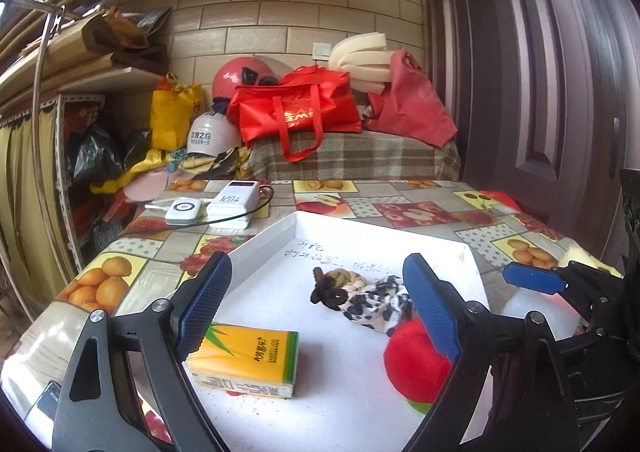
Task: Organize soft objects
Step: 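Move the left tool to the white foam block while the right tool reaches the pink tissue pack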
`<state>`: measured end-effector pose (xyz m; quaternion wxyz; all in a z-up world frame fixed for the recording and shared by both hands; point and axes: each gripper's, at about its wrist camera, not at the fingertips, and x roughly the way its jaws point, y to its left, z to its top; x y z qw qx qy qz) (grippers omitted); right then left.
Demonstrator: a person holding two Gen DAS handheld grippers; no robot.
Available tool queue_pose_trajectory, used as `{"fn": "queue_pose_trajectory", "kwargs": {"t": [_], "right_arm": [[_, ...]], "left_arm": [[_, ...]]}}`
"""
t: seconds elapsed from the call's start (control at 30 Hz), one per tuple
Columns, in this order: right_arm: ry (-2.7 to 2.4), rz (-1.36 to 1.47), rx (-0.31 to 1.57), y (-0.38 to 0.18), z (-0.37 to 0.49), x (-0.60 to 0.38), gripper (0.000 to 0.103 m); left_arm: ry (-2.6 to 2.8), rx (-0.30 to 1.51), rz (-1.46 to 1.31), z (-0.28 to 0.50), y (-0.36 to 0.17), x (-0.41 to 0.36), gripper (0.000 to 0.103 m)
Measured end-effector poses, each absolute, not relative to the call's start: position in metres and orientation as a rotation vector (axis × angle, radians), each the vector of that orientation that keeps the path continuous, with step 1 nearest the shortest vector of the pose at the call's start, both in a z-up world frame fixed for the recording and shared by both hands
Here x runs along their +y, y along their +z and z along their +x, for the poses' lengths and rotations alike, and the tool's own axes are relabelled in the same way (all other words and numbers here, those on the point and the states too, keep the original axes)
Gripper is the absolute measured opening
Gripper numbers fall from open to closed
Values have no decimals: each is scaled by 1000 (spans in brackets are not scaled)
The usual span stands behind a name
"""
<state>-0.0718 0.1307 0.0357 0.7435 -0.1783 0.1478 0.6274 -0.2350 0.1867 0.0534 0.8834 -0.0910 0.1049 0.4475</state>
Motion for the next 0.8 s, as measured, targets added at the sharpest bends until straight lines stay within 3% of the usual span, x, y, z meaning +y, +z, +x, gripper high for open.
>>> {"fn": "queue_pose_trajectory", "kwargs": {"t": [0.27, 0.6, 0.8], "right_arm": [[1357, -371, 307, 39, -47, 65, 87], [1121, -273, 441, 47, 59, -11, 88], [1154, -348, 548, 37, 78, -16, 88]], "left_arm": [[785, 244, -142, -218, 55, 152, 88], [545, 350, -101, -168, 54, 101, 88], [431, 441, -99, -127, 49, 80, 88]]}}
